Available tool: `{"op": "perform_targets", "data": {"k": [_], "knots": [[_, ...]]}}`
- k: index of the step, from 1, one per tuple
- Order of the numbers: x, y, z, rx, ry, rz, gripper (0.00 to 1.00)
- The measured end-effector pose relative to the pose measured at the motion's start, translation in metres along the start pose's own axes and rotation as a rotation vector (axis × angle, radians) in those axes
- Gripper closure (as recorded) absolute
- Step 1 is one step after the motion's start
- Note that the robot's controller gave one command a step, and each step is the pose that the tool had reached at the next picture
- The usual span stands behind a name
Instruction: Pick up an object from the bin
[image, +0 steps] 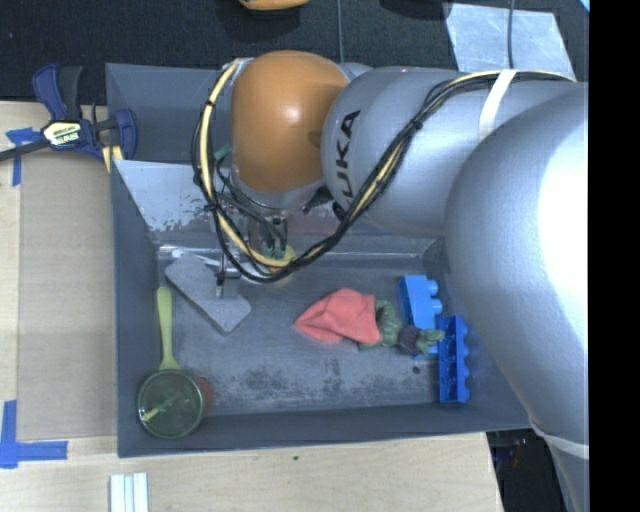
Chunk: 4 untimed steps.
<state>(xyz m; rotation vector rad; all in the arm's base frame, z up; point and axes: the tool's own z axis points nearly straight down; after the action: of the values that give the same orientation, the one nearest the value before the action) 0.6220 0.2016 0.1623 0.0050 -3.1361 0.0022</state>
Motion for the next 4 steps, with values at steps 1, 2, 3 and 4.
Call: {"op": "perform_targets", "data": {"k": [1,2,3,4], "knots": [[-0.002,-0.001,-0.005,-0.003,-0.008,0.003,0.0],[0.004,0.014,0.04,-0.004,-0.01,0.142,0.0],[0.01,0.02,0.059,-0.002,-0.006,0.182,0.0],[0.017,0.036,0.061,-0.004,-0.007,0.493,0.0]]}}
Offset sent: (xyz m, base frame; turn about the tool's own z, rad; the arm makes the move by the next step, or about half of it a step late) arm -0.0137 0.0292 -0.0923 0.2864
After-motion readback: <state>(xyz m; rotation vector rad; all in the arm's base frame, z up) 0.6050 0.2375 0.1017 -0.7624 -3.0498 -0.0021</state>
